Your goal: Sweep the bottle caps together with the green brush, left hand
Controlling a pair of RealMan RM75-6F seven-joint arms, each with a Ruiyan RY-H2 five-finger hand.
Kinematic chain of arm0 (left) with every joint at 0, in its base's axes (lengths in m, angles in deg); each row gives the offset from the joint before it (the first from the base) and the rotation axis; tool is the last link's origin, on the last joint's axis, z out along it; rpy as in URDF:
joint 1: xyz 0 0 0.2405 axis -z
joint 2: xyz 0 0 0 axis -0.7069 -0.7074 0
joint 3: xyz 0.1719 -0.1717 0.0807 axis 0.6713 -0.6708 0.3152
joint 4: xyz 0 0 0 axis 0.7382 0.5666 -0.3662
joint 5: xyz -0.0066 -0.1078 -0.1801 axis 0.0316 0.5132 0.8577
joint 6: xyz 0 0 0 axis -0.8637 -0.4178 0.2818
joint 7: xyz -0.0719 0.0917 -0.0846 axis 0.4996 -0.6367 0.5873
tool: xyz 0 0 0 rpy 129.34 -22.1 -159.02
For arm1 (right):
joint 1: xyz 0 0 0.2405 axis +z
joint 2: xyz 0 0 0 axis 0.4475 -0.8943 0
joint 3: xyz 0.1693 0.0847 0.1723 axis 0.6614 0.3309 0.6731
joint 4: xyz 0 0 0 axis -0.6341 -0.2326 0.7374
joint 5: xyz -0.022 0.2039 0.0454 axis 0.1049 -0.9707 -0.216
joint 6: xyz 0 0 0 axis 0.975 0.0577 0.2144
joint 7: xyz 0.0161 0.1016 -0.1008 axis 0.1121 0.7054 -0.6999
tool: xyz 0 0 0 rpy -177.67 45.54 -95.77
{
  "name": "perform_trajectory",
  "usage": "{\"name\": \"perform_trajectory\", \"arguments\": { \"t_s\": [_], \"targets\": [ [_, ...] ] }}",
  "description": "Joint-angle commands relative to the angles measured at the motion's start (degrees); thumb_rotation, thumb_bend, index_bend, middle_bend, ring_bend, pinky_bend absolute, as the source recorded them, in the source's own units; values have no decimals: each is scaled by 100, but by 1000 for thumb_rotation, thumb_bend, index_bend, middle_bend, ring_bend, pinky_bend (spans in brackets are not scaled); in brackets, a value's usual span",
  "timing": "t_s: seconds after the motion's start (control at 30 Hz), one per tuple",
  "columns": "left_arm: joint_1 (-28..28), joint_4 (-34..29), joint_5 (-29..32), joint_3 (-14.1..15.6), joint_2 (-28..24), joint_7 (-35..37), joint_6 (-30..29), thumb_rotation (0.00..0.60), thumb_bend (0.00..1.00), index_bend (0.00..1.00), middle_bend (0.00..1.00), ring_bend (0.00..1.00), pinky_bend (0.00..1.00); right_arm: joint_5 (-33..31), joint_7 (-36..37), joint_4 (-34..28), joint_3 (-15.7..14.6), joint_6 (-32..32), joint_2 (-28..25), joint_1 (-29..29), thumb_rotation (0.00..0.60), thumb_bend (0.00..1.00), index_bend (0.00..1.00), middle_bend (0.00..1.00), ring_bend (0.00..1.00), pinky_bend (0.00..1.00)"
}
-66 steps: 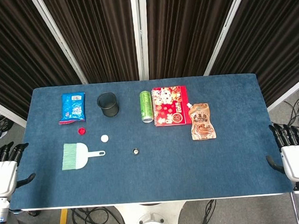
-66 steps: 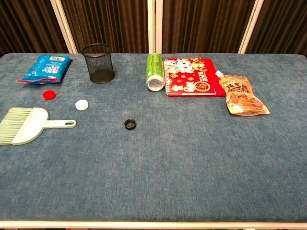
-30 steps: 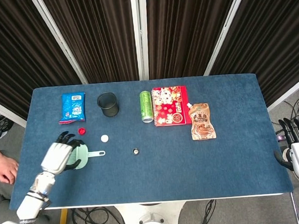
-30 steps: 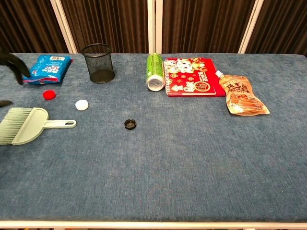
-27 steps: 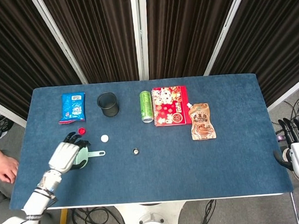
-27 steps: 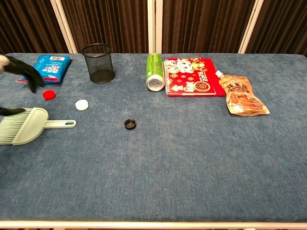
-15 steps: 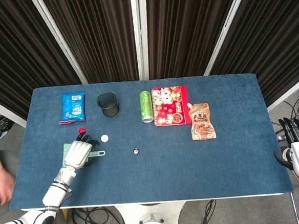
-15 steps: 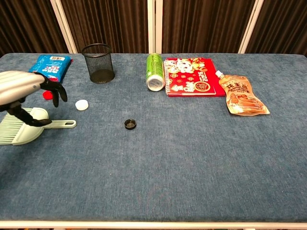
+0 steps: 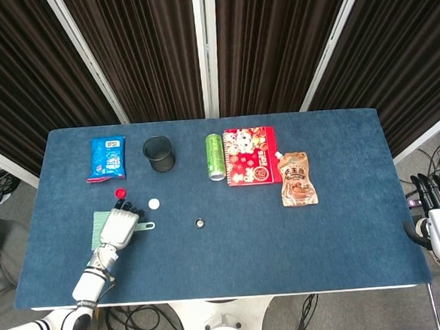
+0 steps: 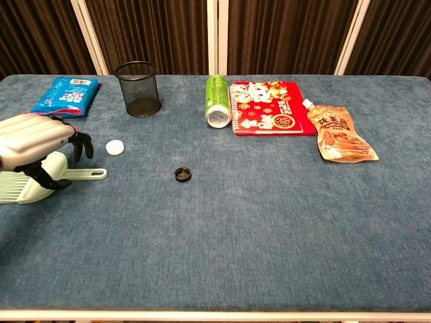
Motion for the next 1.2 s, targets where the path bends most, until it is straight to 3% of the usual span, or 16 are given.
{"name": "perform_trajectory", "arguments": {
  "t_s": [0.03,0.67,0.8,1.0,1.2],
  "targets": [
    [26,62,43,25,34,-40,15,600,264,367,419,251,167,-12,11,6,0,-5,-3,-10,600,153,0,75,0,0],
    [116,349,113,169,192,-215,22,600,267,403,442,269,168,-22,67,25,-28,-80,-2,-93,600,153,0,75,0,0],
    [122,389,68,206,209,-178,10,600,287,428,473,306,211,-39,82,36,-24,-76,1,-98,600,153,0,78,0,0],
    [112,616,-460,283,261,505,-254,600,363,503,541,385,333,-41,80,32,-15,-78,-1,-98,600,153,0,84,0,0],
    [142,1050,-1215,357,157,1964,-654,600,420,526,574,434,461,-17,42,-18,-19,-114,-27,-115,600,153,0,85,0,0]
  ]
}}
